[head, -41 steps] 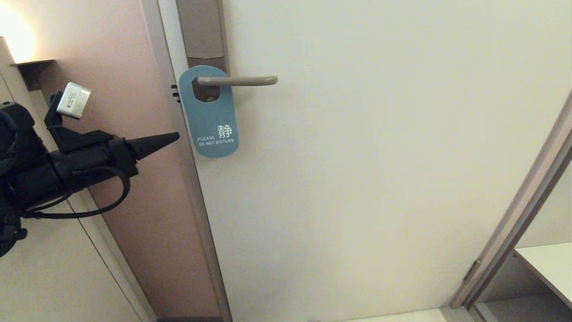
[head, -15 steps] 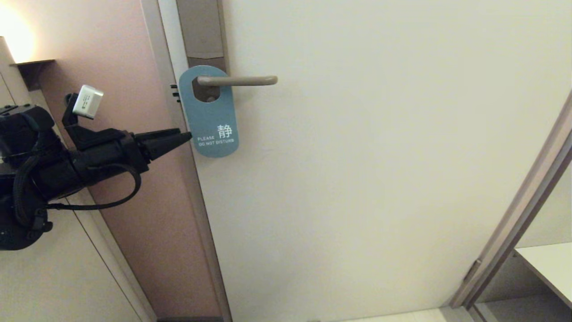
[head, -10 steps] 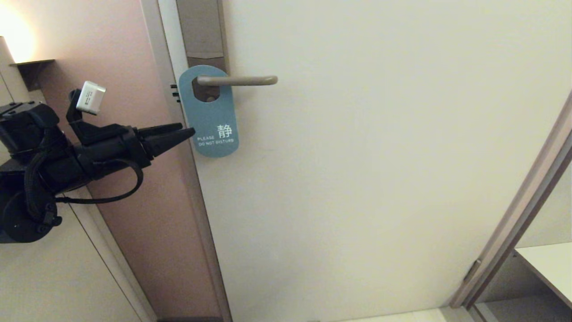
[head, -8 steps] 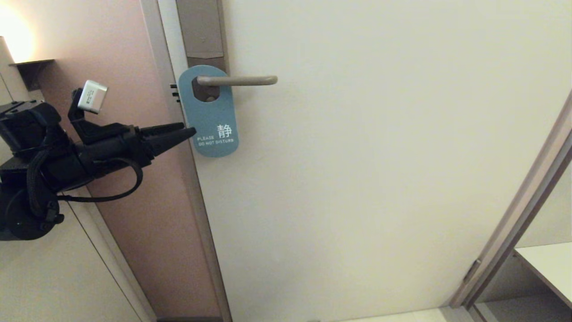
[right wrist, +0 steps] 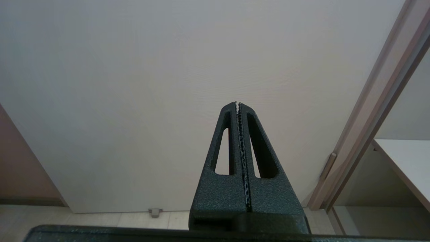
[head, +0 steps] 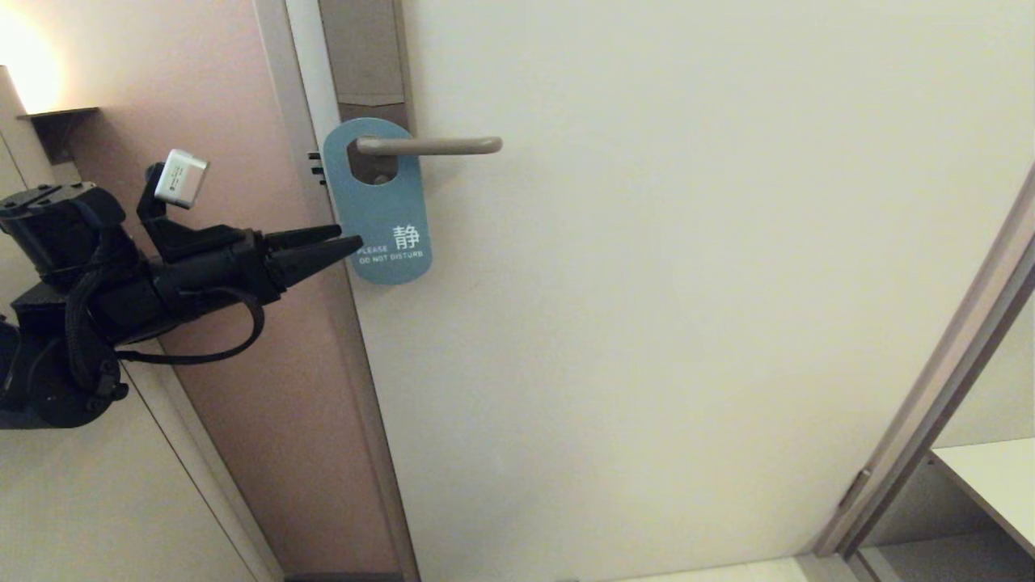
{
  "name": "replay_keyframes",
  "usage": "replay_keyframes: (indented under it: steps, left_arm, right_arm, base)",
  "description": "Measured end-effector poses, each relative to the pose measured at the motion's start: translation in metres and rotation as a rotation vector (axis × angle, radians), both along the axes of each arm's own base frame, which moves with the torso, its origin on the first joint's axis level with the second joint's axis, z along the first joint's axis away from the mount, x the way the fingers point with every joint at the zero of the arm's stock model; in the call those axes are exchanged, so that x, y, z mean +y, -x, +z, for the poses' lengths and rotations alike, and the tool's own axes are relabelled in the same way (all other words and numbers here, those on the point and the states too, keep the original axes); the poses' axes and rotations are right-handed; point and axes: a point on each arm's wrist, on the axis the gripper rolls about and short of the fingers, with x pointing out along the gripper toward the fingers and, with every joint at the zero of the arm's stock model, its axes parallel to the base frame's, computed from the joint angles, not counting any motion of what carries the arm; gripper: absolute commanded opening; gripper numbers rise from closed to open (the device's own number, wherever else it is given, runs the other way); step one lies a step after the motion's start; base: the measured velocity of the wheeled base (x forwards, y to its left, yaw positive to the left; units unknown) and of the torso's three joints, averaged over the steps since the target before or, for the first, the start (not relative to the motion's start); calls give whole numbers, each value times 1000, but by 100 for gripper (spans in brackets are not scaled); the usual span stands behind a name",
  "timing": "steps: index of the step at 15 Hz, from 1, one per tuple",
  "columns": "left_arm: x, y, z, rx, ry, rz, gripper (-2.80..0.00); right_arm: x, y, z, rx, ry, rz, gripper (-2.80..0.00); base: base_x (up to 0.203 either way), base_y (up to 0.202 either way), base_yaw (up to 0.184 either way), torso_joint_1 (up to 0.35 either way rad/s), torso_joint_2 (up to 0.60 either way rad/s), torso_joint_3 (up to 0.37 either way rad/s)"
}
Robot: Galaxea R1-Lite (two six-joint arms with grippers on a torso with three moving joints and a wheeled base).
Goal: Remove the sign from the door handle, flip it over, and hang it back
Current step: Take down the sign
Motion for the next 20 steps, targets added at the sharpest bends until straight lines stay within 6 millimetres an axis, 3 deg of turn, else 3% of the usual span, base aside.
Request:
replay_keyframes:
  steps: [10, 15, 20]
  left_arm:
    - [-20, -9, -3, 4, 2, -59, 0]
    - [-21, -14, 5, -25, 4, -65, 0]
    - [-37, -14, 10, -39, 8, -112, 0]
  right_arm:
    - [0, 0, 0, 0, 0, 0, -280]
    - [0, 0, 0, 0, 0, 0, -280]
    - [0, 0, 0, 0, 0, 0, -280]
  base:
    - [0, 0, 0, 0, 0, 0]
    - [0, 0, 0, 0, 0, 0]
    - [0, 0, 0, 0, 0, 0]
